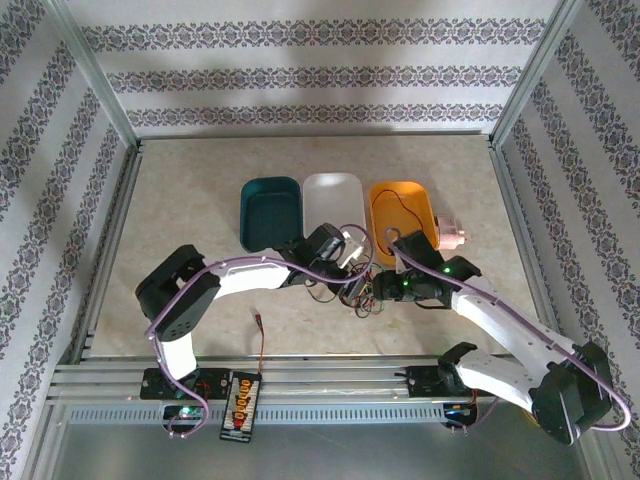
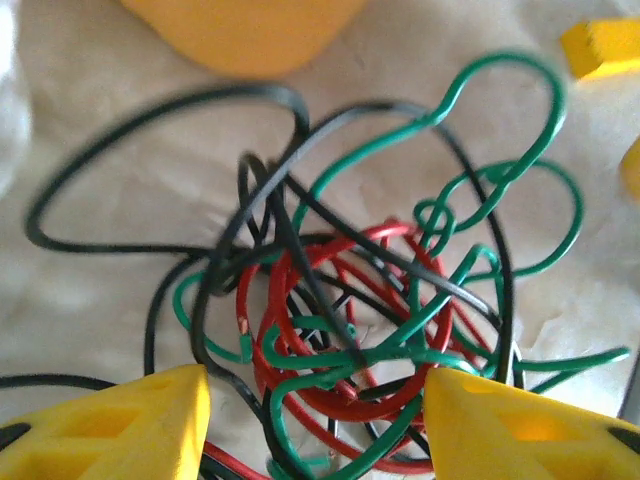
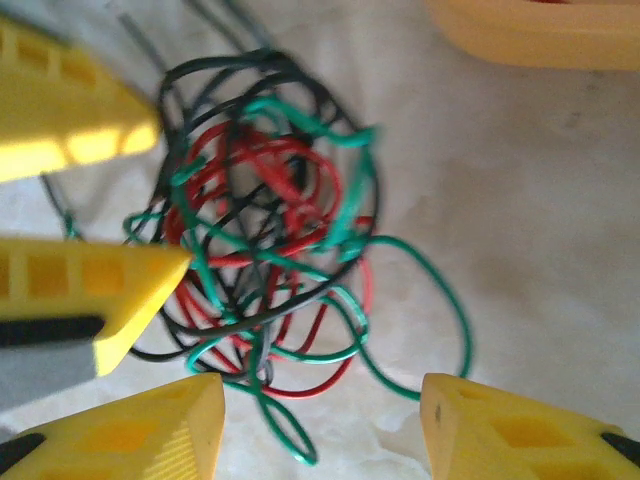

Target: Untangle the cables

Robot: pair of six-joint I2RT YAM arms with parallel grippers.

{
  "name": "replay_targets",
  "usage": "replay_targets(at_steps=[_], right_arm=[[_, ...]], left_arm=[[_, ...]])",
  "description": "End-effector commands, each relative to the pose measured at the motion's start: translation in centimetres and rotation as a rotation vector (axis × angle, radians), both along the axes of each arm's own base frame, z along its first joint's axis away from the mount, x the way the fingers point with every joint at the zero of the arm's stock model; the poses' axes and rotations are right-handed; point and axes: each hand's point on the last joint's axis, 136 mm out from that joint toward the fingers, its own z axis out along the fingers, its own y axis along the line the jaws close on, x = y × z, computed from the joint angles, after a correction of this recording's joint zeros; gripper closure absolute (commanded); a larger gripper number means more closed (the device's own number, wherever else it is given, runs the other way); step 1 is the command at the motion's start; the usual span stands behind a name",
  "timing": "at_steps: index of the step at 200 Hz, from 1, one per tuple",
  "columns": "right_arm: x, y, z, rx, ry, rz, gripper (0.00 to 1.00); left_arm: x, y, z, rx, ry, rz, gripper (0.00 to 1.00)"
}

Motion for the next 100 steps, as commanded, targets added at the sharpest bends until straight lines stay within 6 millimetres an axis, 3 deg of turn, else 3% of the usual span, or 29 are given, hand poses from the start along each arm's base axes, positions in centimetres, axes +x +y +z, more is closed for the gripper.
replay_targets(at_steps=[1,48,100], right_arm=[[-0.3,-1.2,0.1,0.063,0.027,-0.101,0.46],[-0.2,-2.4,0.4,0.114,0.017,-0.181,0.45],[0.3,-3.0,-0.1,0.108,0.032,-0.222,0.45]], left_arm=[[-0.6,0.0,-1.2,0.053,0.016,-0.036,0.44],[-1.4,2.3,-4.2,0.141,0.037,-0.007,0.82],[-3.1,5.1,-6.4,0.190,0.078,0.041,0.95]])
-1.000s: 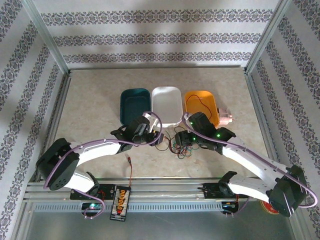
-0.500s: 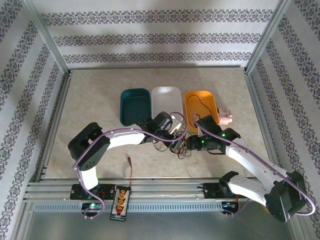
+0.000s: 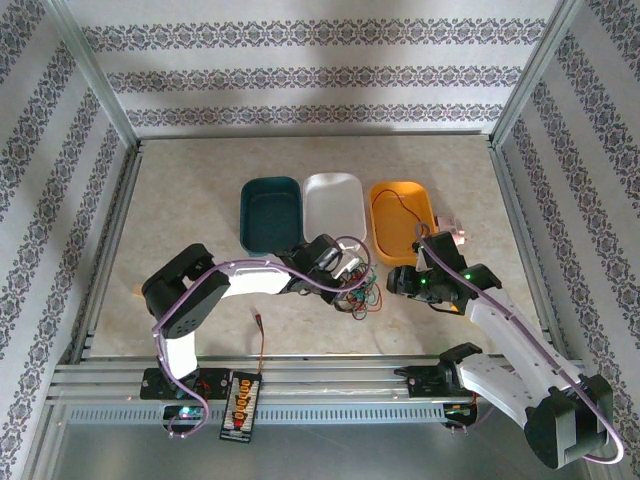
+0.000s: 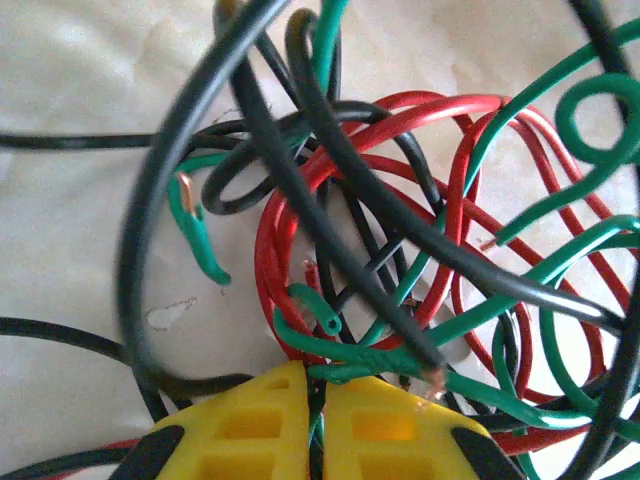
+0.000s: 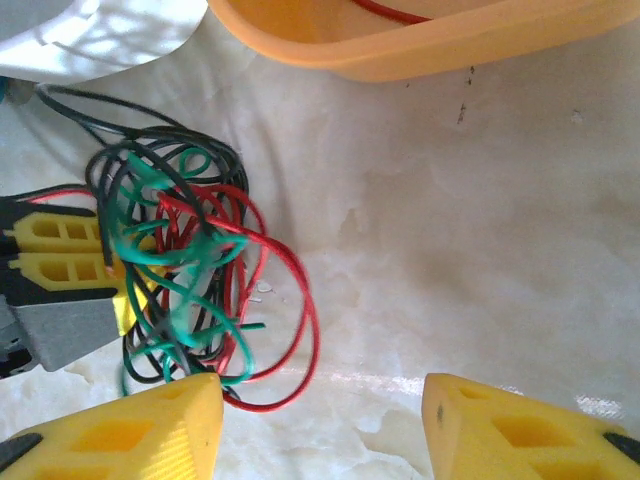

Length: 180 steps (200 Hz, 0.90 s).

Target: Untangle the cables

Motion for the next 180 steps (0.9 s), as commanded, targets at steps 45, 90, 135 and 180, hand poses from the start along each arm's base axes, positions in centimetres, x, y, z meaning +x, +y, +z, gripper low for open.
replay_targets(at_steps=[45,90,135,180], right_arm=[[-0.5,1.7,-2.2,0.075,0.116,0.049,0.51],[-0.2,4.0,-3.9,0.090,0.184,0.132,0.60],[0.1,4.8,-5.6,0.065,0.238,0.182,0.71],[0.2,4.8,-7.1,0.048,0.265,0.193,0.74]], left_arm=[[-2.3,3.1,-3.8,0.103,0.084,0.050,0.97],[-2.0,2.9,-3.7,0.097,0.073,0.054,0.97],[-2.0,2.8,-3.4,0.088,0.071,0.057,0.97],[-2.0,2.7,-3.2,0.080,0.070,0.055,0.97]])
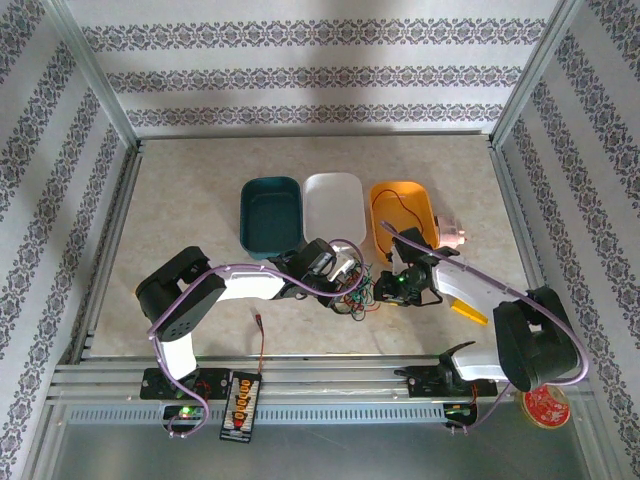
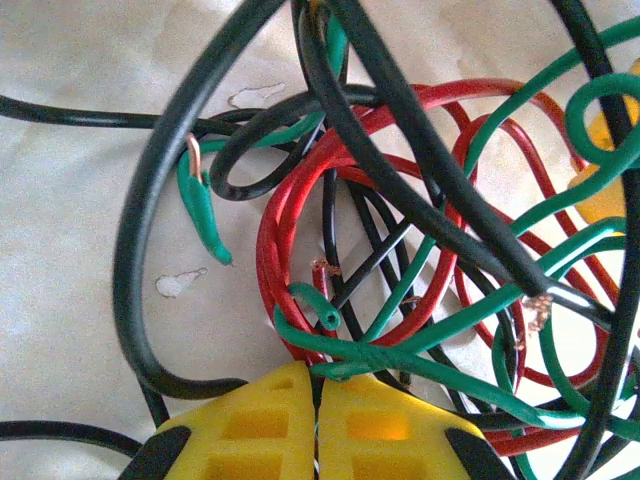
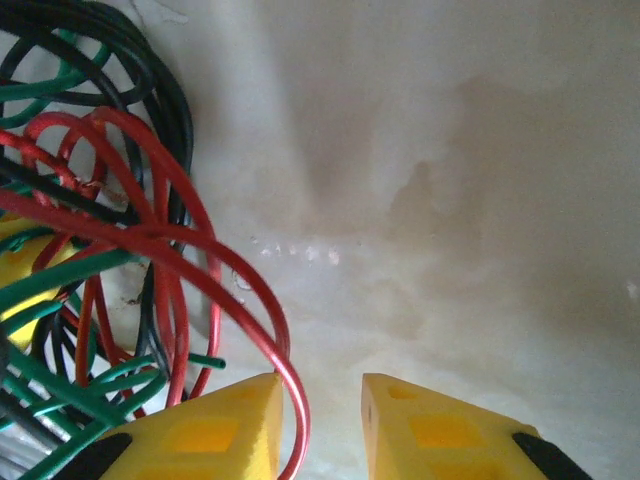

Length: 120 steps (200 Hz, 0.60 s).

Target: Untangle the cables

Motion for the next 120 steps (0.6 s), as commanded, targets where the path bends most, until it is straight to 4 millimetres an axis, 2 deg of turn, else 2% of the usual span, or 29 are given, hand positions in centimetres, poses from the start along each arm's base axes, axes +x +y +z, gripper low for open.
replay_targets(at_steps=[1,22,36,58,81,120], right_arm=[[0.6,0.8,0.0,0.016,-0.019,0.039,0.74],[0.6,0.8,-0.4,0.008,-0.008,0.041,0.81],[0.6,0.6,-0.5,-0.005,-0.011,0.038,0.90],[1.3,-1.5,0.5,-0.112,-0.085,-0.007,0.99],[2.9,-5.2,3.7,-0.253,-0.246,-0.128,1.00],[4.6,-10.7,10.8,-0.354,-0.503,-0.397,1.00]], left_arm=[[-1.7,2.3,-2.9,0.110,0.067,0.017,0.96],[-1.7,2.4,-3.0,0.111,0.068,0.017,0.96],[-1.7,2.3,-2.9,0.108,0.067,0.018,0.96],[-1.6,2.5,-2.9,0.112,0.063,0.027,0.96],[-1.8,2.6,-3.1,0.116,0.067,0.027,0.96],[-1.8,2.6,-3.3,0.121,0.073,0.023,0.96]])
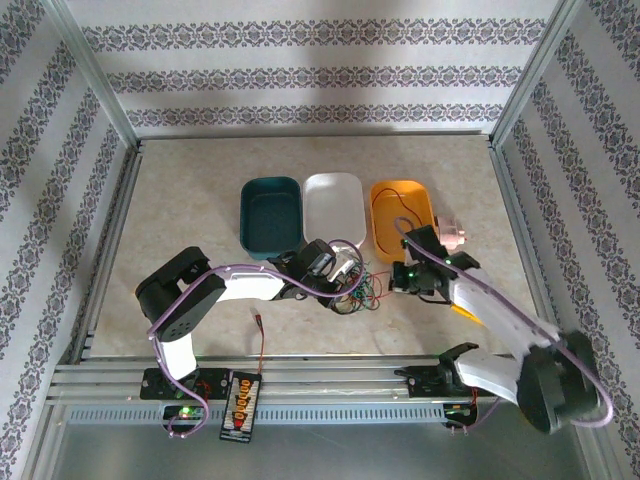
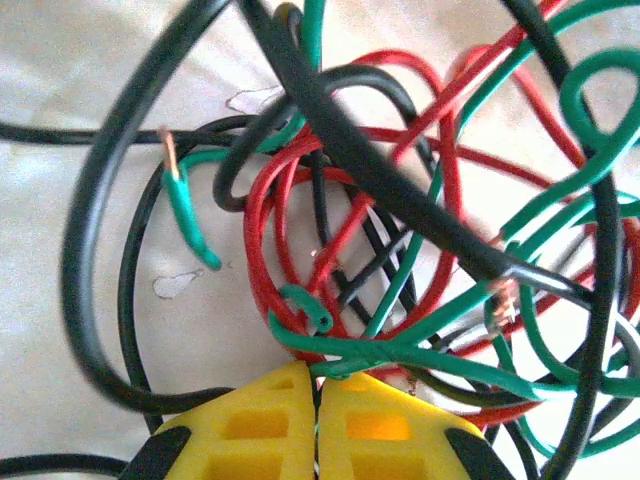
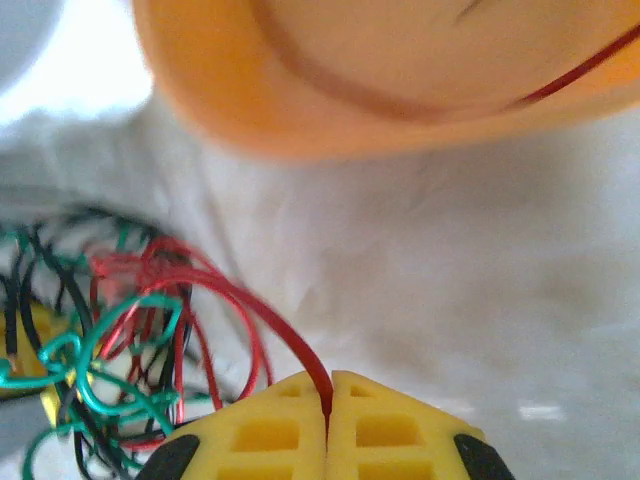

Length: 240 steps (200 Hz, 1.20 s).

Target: Untangle the cables

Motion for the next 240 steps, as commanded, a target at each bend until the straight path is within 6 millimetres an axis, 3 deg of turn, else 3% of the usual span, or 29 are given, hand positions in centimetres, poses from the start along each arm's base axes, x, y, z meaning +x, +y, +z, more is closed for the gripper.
replay_targets(at_steps=[1,57,118,184,240], right_arm=[[0.8,-5.3,3.7,-0.147,-0.134,-0.226,1.00],[1.4,-9.7,14.9,-0.239,-0.479,-0.393,1.00],[-0.2,-13.9,26.8,-0.367,-0.816,-0.550,1.00],[-2.6,-16.3,33.7,-0.439,-1.015,-0.663,1.00],[-5.2,-16.6,40.4,-0.373,-1.239,-0.679,1.00]], left_arm=[[-1.8,2.6,-3.2,0.127,0.075,0.019,0.96],[-1.9,2.7,-3.2,0.128,0.078,0.019,0.96],[-2.2,3.0,-3.5,0.134,0.080,0.019,0.96],[-2.4,3.2,-3.7,0.140,0.086,0.013,0.96],[-2.4,3.5,-3.9,0.160,0.083,0.004,0.96]])
